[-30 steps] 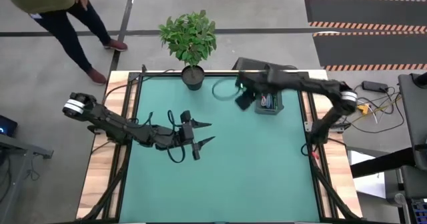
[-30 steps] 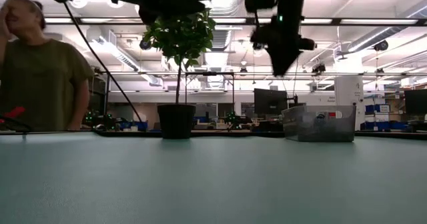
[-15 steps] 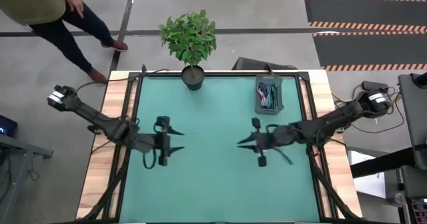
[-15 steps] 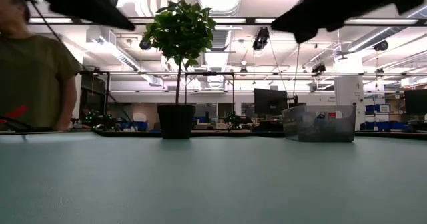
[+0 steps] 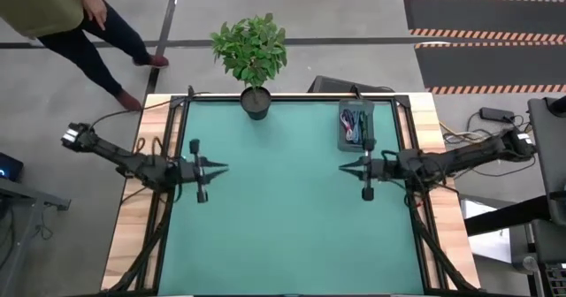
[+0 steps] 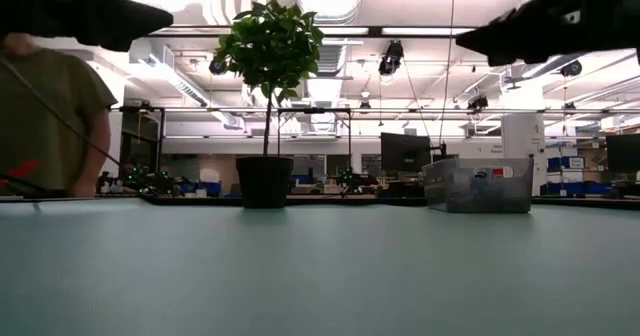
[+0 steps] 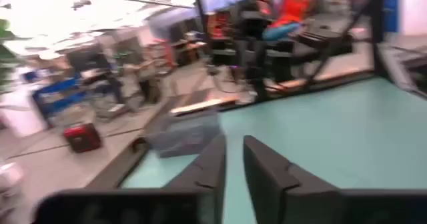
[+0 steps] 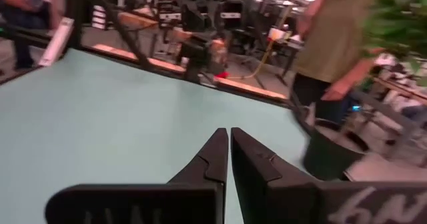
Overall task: Pick and place USB-C Cables
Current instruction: Return to Home Position
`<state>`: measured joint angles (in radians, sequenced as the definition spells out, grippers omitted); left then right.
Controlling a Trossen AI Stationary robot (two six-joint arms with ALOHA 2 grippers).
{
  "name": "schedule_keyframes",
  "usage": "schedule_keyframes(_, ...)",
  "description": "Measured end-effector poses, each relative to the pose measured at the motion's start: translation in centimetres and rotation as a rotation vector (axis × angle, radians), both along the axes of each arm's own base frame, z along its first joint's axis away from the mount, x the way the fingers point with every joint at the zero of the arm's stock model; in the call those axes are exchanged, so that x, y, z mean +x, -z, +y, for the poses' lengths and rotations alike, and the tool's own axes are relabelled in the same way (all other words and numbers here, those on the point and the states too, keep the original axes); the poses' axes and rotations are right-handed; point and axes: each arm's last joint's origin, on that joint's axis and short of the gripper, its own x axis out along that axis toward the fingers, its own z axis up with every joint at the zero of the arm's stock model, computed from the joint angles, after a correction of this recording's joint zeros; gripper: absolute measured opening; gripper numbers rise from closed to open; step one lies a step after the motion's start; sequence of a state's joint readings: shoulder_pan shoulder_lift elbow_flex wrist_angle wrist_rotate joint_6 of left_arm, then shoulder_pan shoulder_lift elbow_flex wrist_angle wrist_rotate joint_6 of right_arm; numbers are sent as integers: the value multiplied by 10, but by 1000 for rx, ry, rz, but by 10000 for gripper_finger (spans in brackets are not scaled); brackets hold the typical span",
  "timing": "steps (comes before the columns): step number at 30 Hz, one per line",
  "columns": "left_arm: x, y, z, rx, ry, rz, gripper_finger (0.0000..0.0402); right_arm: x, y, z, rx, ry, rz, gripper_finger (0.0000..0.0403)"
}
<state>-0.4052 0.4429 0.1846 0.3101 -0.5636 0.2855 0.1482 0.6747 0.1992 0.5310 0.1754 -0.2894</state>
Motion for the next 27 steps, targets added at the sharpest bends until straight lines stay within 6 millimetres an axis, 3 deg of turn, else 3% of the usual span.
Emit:
schedule_keyframes(3,-6,3,11,6,-60,-24,7,-12,3,-8,1,-6,3,9)
schedule_keyframes(14,-32,23,25,21,-105,-103,7,-51,10,-18,-13,14,-164,8)
schedule_keyframes(21,-25,44,23,-55,-92,-18,8,-61,13,-23,-55,68,-186,8)
schedule_keyframes(27,-24,47,23,-137,-90,-15,8,-66,17,-28,-76,78,-159,8)
